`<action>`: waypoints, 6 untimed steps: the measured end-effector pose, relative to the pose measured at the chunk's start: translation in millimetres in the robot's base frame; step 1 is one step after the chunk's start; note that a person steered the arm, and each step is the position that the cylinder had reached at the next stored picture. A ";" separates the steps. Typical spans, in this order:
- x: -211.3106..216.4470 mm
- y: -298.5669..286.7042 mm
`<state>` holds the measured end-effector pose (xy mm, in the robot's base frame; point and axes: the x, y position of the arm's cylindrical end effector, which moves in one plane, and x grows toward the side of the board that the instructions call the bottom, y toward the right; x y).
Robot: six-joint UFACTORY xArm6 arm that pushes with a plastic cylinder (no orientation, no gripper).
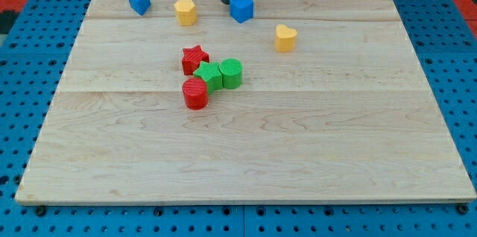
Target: Push yellow hexagon closer to the red star
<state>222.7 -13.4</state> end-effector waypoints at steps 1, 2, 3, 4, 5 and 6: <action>-8.2 -13.7; -22.7 -32.9; -27.8 -47.4; -18.6 -49.9; -8.4 -58.7; 11.3 -64.9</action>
<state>234.1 -78.3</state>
